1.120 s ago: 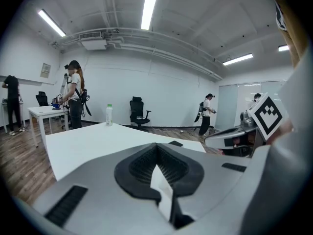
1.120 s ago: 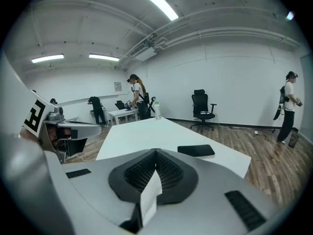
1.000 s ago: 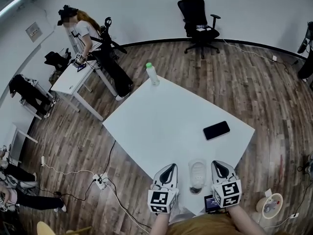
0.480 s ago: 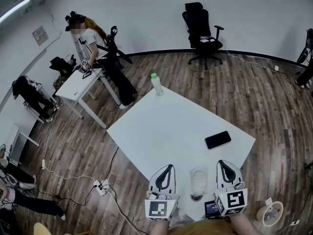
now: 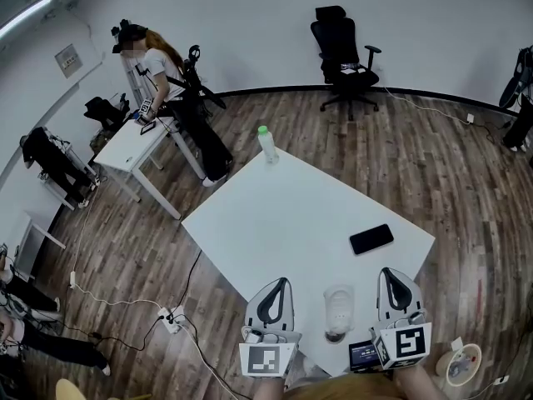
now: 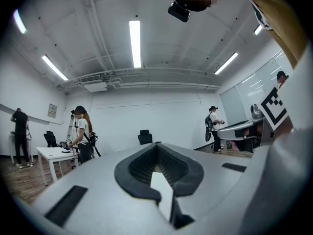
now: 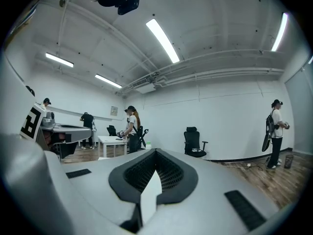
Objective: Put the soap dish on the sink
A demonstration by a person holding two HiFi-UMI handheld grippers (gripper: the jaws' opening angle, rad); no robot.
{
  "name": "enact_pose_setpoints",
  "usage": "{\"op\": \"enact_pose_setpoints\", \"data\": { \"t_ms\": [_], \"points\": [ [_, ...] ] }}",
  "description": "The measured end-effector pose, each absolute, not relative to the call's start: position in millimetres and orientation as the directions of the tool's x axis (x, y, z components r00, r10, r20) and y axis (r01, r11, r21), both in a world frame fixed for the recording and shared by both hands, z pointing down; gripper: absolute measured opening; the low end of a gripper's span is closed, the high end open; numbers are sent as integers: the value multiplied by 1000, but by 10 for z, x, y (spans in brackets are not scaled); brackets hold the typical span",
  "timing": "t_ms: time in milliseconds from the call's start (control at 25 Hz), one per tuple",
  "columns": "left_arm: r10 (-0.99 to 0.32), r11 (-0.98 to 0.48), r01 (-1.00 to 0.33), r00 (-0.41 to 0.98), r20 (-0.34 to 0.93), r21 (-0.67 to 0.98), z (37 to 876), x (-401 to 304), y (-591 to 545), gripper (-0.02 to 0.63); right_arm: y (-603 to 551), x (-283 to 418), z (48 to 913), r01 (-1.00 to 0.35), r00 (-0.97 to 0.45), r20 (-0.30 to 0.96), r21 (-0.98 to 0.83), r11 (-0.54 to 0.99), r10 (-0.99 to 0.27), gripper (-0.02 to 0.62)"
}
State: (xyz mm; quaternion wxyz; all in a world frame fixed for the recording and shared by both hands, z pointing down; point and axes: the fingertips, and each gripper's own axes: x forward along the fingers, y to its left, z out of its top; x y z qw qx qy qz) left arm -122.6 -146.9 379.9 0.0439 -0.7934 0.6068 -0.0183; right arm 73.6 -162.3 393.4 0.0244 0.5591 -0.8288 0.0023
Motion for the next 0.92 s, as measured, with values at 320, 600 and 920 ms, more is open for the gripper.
{"op": "enact_pose_setpoints", "data": {
  "t_ms": [320, 600, 920],
  "points": [
    [-970, -241, -967, 244, -18, -83, 3795, -1263, -1435, 6, -1585, 739, 3834, -926, -376, 13, 31, 376, -927, 8],
    [-969, -244, -965, 246, -18, -93, 3818, -1235, -1427, 6, -1586, 804, 3863, -931, -364, 16, 14, 364, -931, 8],
    [-968, -247, -964, 250, -21, -94, 3792, -1239, -1467, 6, -1618, 791, 3801, -932, -362, 1, 13, 362, -932, 8]
  ]
}}
